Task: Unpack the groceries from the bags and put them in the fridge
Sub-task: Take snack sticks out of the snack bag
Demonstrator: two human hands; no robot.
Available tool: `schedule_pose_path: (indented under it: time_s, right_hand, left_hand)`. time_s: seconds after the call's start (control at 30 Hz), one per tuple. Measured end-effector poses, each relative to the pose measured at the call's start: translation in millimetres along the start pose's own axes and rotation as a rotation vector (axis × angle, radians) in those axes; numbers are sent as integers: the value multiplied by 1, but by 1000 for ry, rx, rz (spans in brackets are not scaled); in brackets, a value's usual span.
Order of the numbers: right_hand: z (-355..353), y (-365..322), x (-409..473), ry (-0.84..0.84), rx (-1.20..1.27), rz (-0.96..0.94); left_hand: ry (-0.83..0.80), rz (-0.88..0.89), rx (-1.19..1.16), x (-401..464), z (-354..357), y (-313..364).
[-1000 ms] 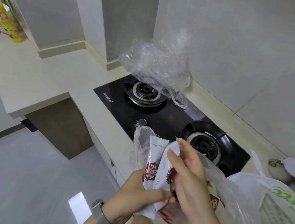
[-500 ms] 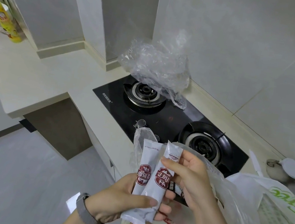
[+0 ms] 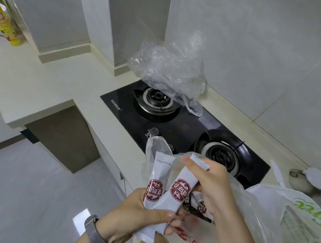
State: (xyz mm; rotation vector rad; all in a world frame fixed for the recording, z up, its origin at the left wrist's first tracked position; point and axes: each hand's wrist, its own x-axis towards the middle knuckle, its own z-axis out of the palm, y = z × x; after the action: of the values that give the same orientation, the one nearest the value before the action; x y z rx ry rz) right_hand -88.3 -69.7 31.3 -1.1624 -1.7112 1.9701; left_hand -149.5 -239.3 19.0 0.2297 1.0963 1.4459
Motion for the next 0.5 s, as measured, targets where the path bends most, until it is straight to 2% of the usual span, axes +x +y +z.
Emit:
schedule_pose_path:
  time_s: [0.1,0.17,0.23,0.4,0.5]
  right_hand:
    - [4,3,3,45,148,18]
    - [8,6,1,-47,247,87]
    - [12,10,-4,-159,213,151]
    - [7,15,-5,-148,139,147]
    - [6,9,-5,-236,79,146]
  left_hand:
    - [0,29,17,4,1,-2]
    - [43,60,-15,8,3,-2]
    - [84,80,-82,11,3,-1]
    - [250,102,-90,18,-6,0]
    - [305,110,-83,21,-9,-6]
